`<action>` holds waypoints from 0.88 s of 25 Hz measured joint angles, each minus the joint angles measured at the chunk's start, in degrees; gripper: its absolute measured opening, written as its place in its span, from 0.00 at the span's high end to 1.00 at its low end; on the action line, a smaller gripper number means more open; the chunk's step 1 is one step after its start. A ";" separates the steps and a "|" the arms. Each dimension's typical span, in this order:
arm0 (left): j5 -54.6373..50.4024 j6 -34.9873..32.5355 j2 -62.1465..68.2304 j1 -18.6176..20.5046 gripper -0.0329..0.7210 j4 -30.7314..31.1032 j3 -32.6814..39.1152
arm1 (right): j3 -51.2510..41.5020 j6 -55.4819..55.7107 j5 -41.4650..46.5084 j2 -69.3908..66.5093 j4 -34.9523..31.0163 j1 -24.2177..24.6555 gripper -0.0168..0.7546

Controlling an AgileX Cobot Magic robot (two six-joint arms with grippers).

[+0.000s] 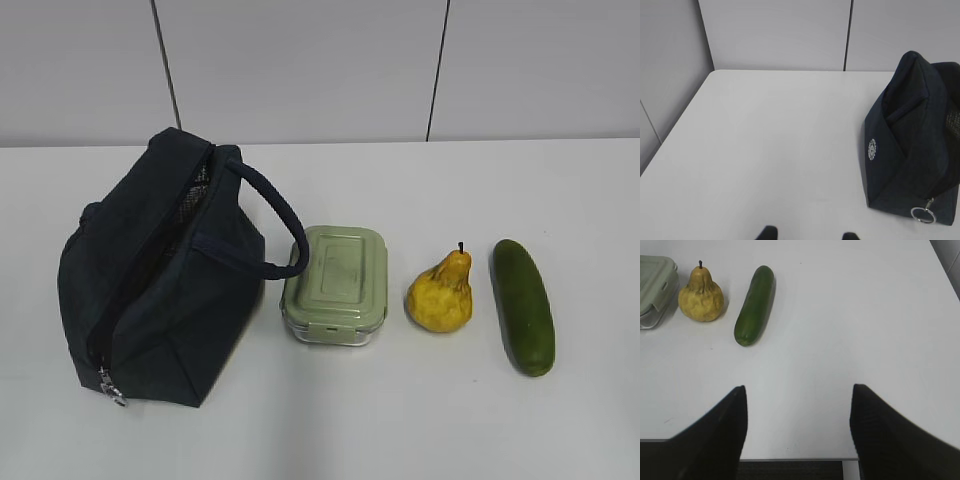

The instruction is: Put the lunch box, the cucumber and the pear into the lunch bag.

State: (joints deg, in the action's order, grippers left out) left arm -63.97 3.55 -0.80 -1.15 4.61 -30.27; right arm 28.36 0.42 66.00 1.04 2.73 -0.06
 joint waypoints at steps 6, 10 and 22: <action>0.00 0.00 0.00 0.00 0.64 0.00 0.00 | 0.00 0.00 0.00 0.00 0.00 0.00 0.33; 0.00 0.00 0.00 0.00 0.64 0.00 0.00 | 0.00 0.00 0.00 0.00 0.00 0.00 0.33; 0.00 0.00 0.00 0.00 0.64 0.11 0.00 | 0.00 0.00 0.00 0.00 0.00 0.00 0.33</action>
State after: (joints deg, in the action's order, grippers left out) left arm -63.97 3.55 -0.80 -1.15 4.72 -30.27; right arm 28.36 0.42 66.00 1.04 2.73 -0.06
